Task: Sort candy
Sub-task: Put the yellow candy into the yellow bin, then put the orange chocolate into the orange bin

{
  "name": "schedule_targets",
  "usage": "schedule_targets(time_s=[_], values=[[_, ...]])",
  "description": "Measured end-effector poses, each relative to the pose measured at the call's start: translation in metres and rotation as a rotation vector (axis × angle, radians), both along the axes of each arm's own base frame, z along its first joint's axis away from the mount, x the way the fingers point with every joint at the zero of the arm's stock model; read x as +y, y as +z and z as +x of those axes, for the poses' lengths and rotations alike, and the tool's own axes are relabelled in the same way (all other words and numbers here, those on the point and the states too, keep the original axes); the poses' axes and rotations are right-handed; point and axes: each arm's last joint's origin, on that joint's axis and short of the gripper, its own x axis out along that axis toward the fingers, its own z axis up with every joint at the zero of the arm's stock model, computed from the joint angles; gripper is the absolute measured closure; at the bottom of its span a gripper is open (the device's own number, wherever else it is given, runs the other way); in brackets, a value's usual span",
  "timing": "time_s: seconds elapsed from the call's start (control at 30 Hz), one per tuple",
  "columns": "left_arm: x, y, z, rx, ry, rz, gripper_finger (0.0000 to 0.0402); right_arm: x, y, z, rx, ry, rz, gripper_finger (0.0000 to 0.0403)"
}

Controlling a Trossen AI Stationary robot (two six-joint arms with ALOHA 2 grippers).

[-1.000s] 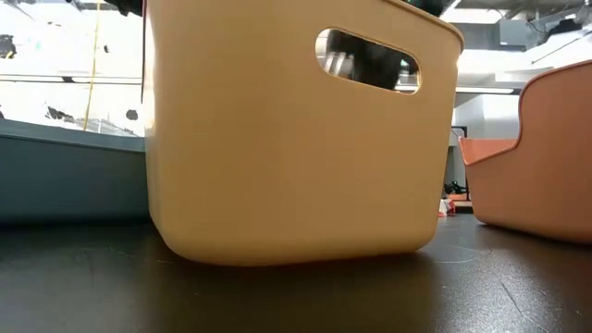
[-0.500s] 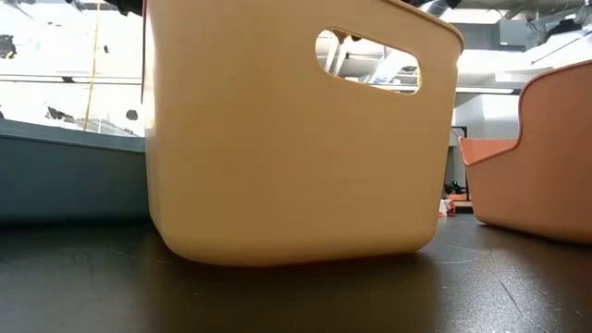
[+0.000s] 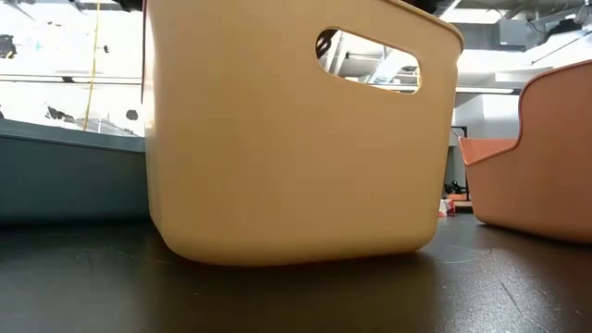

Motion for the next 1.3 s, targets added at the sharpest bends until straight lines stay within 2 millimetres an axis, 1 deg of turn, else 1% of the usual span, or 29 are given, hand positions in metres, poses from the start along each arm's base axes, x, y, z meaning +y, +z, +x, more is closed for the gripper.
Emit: schedule_targets(time_s=[0.17, 0.23, 0.3, 0.4, 0.47, 0.5, 0.57, 0.67, 0.77, 0.9, 0.97, 1.07, 1.17, 1.3], values=[[0.0, -0.001, 0.001, 0.01, 0.0, 0.001, 0.0109, 0.007, -0.016, 0.011, 0.09, 0.008, 0.018, 0.0199], [0.0, -0.003, 0.002, 0.021, 0.0, -0.001, 0.0109, 0.011, -0.017, 0.013, 0.099, 0.024, 0.005, 0.0155], [0.0, -0.004, 0.003, 0.025, 0.001, -0.002, 0.0109, 0.015, -0.011, 0.014, 0.069, 0.05, -0.027, 0.0121], [0.0, -0.005, 0.005, 0.035, 0.002, -0.003, 0.0109, 0.013, 0.0, 0.009, 0.031, 0.045, -0.058, 0.009], [0.001, -0.005, 0.006, 0.036, 0.002, -0.003, 0.0109, 0.005, 0.012, 0.005, -0.008, 0.024, -0.086, 0.0082], [0.001, -0.005, 0.006, 0.037, 0.002, -0.003, 0.0109, -0.001, 0.017, 0.002, -0.02, -0.013, -0.116, 0.0081], [0.001, -0.006, 0.006, 0.044, 0.003, -0.005, 0.0109, -0.018, 0.031, -0.007, -0.038, -0.137, -0.194, 0.0082], [0.001, -0.006, 0.006, 0.038, 0.004, -0.011, 0.0109, -0.053, 0.046, -0.023, -0.021, -0.324, -0.283, 0.0086], [0.001, -0.006, 0.006, 0.038, 0.004, -0.015, 0.0109, -0.096, 0.051, -0.037, 0.036, -0.506, -0.254, 0.009], [0.001, -0.006, 0.006, 0.037, 0.006, -0.015, 0.0109, -0.152, 0.042, -0.061, 0.207, -0.732, -0.166, 0.009], [0.001, -0.006, 0.006, 0.038, 0.006, -0.015, 0.0109, -0.177, 0.036, -0.077, 0.301, -0.871, -0.129, 0.0091], [0.001, -0.006, 0.006, 0.042, 0.004, -0.004, 0.0109, -0.211, 0.03, -0.104, 0.42, -1.057, -0.026, 0.0091], [0.001, -0.006, 0.006, 0.048, 0.003, 0.009, 0.0109, -0.236, 0.024, -0.13, 0.516, -1.197, 0.055, 0.0091], [0.001, -0.007, 0.006, 0.055, 0.002, 0.019, 0.0109, -0.259, 0.011, -0.158, 0.668, -1.338, 0.071, 0.0092]])
